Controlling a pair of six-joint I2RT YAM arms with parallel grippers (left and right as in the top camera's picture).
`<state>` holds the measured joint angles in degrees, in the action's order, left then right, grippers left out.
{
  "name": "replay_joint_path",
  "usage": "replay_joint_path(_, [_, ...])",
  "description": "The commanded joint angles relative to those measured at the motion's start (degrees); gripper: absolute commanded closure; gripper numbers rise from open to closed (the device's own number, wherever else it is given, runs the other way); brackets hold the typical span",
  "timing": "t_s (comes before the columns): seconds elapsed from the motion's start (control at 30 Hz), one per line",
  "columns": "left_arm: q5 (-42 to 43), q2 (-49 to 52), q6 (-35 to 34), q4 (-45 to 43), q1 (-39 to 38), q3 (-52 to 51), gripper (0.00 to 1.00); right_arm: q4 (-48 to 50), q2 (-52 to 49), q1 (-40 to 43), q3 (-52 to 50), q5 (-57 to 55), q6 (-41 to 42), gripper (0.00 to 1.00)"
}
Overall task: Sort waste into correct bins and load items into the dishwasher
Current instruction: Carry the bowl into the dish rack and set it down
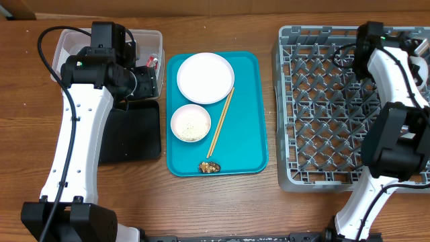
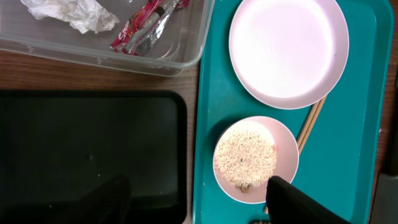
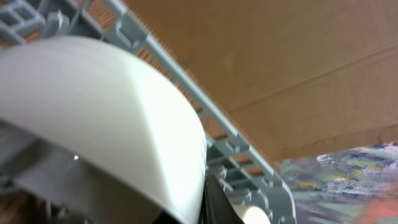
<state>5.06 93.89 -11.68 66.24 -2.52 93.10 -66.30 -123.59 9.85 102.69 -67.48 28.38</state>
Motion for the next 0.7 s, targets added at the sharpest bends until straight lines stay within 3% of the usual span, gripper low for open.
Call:
replay_joint_path(0.0, [-0.55, -0.42, -0.15, -0.04, -0.13, 0.74, 0.28, -2.23, 0.11, -2.40, -0.74, 14.99, 0.42, 0.96])
replay_joint_path(0.17, [-0.57, -0.42, -0.15, 0.24, -0.13, 0.74, 0.28, -5.68, 0.15, -3.26, -0.74, 20.35, 0.42, 0.96])
replay_joint_path(0.3, [-0.59, -0.42, -0.15, 0.48, -0.13, 0.74, 0.28, -8.48, 0.74, -3.52, -0.72, 23.43, 0.42, 0.84])
replay_joint_path(0.33, [-0.59, -0.42, -0.15, 0.48, -0.13, 0.74, 0.28, -9.31, 1.49, -3.52, -0.72, 25.38, 0.42, 0.73])
replay_joint_path(0.53, [-0.59, -0.42, -0.13, 0.55, -0.13, 0.74, 0.28, -9.94, 7.06, -3.52, -0.63, 30.82, 0.33, 0.44])
replay_joint_path(0.67, [-0.59, -0.42, -0.13, 0.61, -0.13, 0.74, 0.27, -9.92, 13.33, -3.52, -0.63, 35.26, -0.09, 0.18])
